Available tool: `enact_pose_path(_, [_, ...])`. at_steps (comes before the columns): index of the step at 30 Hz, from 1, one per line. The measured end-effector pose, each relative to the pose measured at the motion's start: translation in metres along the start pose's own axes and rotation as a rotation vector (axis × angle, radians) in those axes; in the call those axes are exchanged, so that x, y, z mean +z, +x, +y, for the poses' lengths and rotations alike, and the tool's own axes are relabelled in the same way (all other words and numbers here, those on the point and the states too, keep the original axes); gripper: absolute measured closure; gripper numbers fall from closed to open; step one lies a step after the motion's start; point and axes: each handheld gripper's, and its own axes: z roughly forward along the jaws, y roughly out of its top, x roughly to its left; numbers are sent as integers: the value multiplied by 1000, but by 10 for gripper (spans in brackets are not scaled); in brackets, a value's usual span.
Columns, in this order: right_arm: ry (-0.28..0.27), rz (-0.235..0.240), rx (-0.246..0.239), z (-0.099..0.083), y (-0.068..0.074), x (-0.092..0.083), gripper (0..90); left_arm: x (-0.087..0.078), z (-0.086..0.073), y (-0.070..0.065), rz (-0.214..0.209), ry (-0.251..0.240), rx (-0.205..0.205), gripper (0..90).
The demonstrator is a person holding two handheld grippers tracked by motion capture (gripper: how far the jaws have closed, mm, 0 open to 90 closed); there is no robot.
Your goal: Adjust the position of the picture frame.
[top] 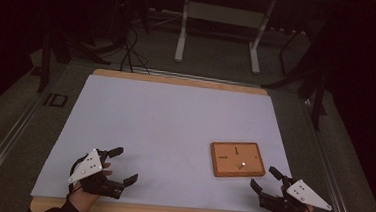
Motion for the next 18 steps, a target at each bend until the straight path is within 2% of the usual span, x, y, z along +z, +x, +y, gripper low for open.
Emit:
enact_pose_path(6, [0, 8, -37, 2, 4, 1, 145, 0, 1, -1, -6, -6, 4, 17])
enact_pose_path(10, [23, 27, -55, 8, 9, 4, 133, 0, 0, -2, -14, -4, 6, 17])
enact_pose_path(13, [45, 50, -41, 13, 11, 5, 115, 0, 1, -2, -18, -2, 9, 17])
enact_pose_path(15, [43, 44, -38, 15, 13, 6, 108, 0, 1, -2, -21, -2, 8, 17])
enact_pose_path(16, [49, 73, -35, 16, 12, 7, 107, 1, 1, -3, -24, -1, 6, 17])
enact_pose_path(18, [42, 54, -42, 19, 12, 8, 107, 1, 1, -3, -23, 3, 11, 17])
